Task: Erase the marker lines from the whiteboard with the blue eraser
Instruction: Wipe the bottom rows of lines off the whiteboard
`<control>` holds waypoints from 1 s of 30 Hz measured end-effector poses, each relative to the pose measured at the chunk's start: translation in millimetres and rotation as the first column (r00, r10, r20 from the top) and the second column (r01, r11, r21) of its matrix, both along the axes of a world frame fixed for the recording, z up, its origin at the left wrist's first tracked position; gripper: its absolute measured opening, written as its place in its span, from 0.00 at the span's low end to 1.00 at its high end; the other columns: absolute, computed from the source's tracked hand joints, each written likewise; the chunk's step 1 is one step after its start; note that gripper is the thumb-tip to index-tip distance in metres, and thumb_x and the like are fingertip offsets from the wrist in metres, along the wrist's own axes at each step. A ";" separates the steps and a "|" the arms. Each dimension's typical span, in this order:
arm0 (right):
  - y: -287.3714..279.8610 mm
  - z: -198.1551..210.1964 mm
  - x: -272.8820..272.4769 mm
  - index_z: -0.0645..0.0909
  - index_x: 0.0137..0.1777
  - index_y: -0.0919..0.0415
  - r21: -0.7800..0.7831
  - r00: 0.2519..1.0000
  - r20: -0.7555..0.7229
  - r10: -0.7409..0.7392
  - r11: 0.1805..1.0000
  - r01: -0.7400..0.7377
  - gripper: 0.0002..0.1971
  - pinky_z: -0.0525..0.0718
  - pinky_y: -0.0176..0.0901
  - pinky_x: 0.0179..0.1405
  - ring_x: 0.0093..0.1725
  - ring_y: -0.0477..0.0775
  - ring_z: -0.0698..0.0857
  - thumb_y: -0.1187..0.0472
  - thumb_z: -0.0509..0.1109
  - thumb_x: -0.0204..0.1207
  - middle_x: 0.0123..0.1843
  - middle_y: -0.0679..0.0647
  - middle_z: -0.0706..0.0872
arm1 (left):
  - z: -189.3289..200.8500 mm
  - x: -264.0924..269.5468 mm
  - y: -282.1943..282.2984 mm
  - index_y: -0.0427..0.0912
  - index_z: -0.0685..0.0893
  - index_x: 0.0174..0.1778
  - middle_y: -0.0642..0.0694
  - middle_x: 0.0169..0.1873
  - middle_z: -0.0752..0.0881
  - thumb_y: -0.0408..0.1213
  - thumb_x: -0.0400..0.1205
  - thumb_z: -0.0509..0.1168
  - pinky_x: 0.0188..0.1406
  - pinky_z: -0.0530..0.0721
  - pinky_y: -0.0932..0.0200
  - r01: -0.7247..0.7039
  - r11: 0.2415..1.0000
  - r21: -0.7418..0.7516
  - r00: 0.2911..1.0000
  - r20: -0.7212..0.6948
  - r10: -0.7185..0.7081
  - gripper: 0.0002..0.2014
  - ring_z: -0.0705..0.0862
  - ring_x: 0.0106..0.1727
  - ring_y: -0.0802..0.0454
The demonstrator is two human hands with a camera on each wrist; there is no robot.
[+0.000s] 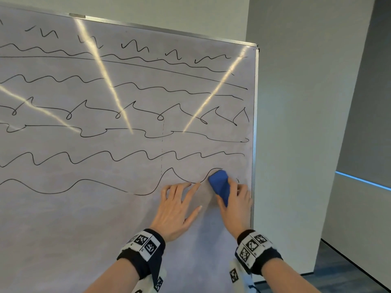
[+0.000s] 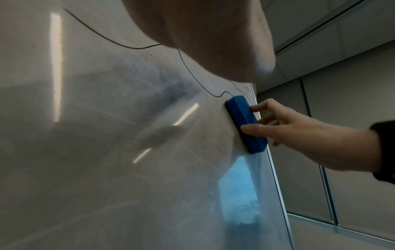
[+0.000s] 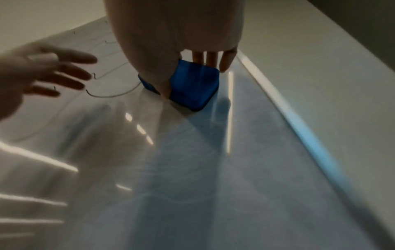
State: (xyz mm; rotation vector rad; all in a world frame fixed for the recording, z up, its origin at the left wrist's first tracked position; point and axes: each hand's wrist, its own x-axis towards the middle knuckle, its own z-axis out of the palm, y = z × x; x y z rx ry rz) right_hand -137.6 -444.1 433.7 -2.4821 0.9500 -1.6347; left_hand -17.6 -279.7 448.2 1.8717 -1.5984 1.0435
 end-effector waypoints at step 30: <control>27.7 -9.4 19.3 0.68 0.71 0.55 -0.224 0.970 -0.219 0.104 0.963 -0.153 0.37 0.80 0.51 0.40 0.45 0.59 0.77 0.56 0.80 0.63 0.50 0.56 0.76 | 9.6 20.9 26.7 0.47 0.67 0.79 0.45 0.64 0.76 0.57 0.84 0.49 0.62 0.63 0.50 -0.074 0.997 -0.018 0.996 -0.046 0.073 0.28 0.74 0.62 0.48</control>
